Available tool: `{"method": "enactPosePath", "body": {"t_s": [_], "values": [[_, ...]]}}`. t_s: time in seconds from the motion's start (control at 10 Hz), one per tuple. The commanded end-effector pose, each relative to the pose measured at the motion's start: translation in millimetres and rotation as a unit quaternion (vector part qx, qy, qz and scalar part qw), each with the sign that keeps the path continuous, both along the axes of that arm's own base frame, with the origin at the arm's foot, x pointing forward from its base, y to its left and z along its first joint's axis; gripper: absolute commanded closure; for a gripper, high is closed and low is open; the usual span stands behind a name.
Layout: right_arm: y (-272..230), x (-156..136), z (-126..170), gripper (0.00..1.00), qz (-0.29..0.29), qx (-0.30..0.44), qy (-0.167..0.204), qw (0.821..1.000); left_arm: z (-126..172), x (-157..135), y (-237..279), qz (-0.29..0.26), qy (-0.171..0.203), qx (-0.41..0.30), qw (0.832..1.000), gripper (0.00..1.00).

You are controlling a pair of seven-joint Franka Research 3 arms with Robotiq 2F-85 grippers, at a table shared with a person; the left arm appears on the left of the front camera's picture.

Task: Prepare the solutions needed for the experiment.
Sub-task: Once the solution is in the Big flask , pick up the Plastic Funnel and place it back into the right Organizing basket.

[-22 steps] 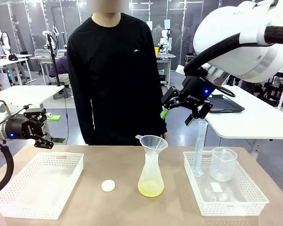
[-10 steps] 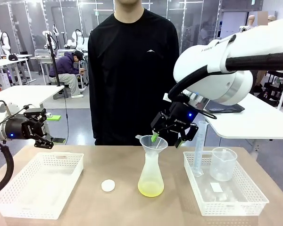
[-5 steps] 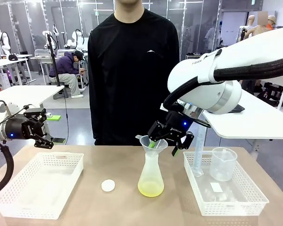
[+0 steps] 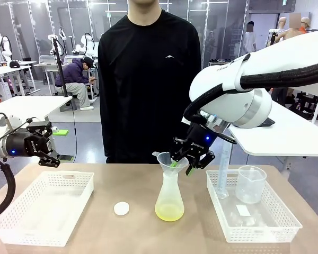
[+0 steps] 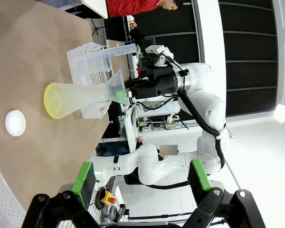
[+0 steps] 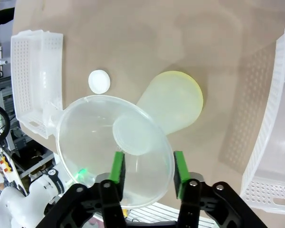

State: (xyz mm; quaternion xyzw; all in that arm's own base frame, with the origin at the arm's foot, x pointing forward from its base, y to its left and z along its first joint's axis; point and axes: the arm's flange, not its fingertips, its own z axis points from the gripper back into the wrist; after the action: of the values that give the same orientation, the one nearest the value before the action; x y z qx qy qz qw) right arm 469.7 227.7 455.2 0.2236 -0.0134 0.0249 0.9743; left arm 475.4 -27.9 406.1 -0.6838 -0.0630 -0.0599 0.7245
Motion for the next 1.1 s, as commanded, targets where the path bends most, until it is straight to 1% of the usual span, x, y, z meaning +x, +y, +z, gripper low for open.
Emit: {"method": "enactPosePath", "body": {"t_s": [0.0, 0.1, 0.2, 0.4, 0.7, 0.9, 1.0], "values": [[-0.6, 2.1, 3.9, 0.70, -0.019, -0.003, 0.007, 1.000, 1.8, 0.8, -0.4, 0.005, -0.002, -0.002, 1.000, 0.00], [-1.7, 2.0, 4.6, 0.75, -0.019, -0.007, 0.008, 1.000, 1.8, 0.8, -0.4, 0.005, -0.002, -0.002, 1.000, 0.00], [-2.9, 1.9, 5.9, 0.90, -0.020, -0.011, 0.010, 1.000, 1.8, 0.8, -0.4, 0.005, -0.002, -0.002, 1.000, 0.00], [-3.9, 2.2, 7.9, 1.00, -0.016, -0.015, 0.015, 1.000, 1.8, 0.8, -0.4, 0.005, -0.002, -0.002, 1.000, 0.00], [-5.1, 2.2, 9.1, 1.00, -0.017, -0.006, 0.020, 1.000, 1.8, 0.8, -0.4, 0.005, -0.002, -0.002, 1.000, 0.00], [-6.0, 1.6, 16.5, 1.00, -0.005, 0.036, 0.025, 0.999, 1.8, 0.8, -0.4, 0.005, -0.002, -0.002, 1.000, 0.00], [-7.2, 1.1, 20.8, 1.00, -0.008, 0.046, 0.029, 0.998, 1.8, 0.8, -0.4, 0.005, -0.002, -0.002, 1.000, 0.00]]}}
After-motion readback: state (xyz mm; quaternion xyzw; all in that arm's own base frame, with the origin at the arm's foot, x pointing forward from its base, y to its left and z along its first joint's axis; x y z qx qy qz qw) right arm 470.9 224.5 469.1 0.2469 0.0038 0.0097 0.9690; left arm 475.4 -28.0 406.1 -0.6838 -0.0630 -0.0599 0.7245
